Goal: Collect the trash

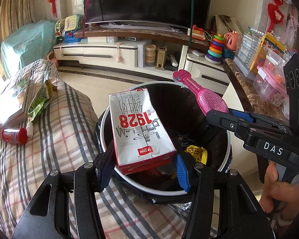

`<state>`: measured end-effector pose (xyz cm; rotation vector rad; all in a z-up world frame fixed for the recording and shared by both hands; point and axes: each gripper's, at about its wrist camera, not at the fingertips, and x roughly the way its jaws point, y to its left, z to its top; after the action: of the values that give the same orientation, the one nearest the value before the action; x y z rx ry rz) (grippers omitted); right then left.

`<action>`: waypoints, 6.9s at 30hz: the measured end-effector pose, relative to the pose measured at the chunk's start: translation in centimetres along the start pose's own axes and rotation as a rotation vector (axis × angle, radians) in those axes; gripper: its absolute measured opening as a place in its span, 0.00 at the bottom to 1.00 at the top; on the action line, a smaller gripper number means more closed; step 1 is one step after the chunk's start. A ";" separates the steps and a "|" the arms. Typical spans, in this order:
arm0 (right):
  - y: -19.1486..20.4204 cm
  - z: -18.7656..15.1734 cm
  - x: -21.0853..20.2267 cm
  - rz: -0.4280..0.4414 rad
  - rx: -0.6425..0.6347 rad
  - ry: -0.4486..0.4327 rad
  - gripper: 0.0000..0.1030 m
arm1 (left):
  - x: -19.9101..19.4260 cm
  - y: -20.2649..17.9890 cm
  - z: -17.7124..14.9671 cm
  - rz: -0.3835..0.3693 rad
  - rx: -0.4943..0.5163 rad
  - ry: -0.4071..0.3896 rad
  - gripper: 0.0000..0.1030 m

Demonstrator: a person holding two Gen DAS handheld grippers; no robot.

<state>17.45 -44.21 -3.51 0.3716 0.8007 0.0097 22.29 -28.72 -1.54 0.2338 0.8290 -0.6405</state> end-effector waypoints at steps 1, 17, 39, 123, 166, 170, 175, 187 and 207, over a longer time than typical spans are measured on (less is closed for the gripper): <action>0.0 0.0 0.0 0.000 0.001 0.001 0.38 | 0.1 0.0 0.1 -0.003 -0.001 0.002 0.52; 0.2 -1.3 -2.9 0.083 0.090 -0.055 0.93 | -4.3 3.3 -3.6 0.027 -0.136 -0.044 0.76; 10.1 -8.5 -12.3 -0.062 -0.115 -0.370 1.00 | -18.7 4.3 -14.0 0.215 -0.239 -0.446 1.00; 12.1 -13.6 -14.6 -0.144 -0.197 -0.490 1.00 | -21.8 2.8 -20.7 0.412 -0.226 -0.520 1.00; 12.6 -14.0 -14.7 -0.129 -0.198 -0.493 1.00 | -21.5 2.8 -20.8 0.403 -0.227 -0.509 1.00; 12.6 -14.0 -14.7 -0.129 -0.198 -0.493 1.00 | -21.4 2.8 -20.8 0.401 -0.227 -0.508 1.00; 12.6 -14.0 -14.7 -0.129 -0.198 -0.493 1.00 | -21.4 2.7 -20.9 0.399 -0.225 -0.508 1.00; 13.1 -14.0 -14.7 -0.125 -0.199 -0.492 1.00 | -21.3 2.8 -21.0 0.386 -0.227 -0.501 1.00; 13.2 -13.3 -14.1 -0.097 -0.187 -0.471 1.00 | -21.2 3.4 -20.5 0.343 -0.231 -0.497 1.00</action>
<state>-0.03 -29.70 2.22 0.1465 0.3466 -0.0906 1.19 -7.95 0.53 0.0004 0.3635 -0.2563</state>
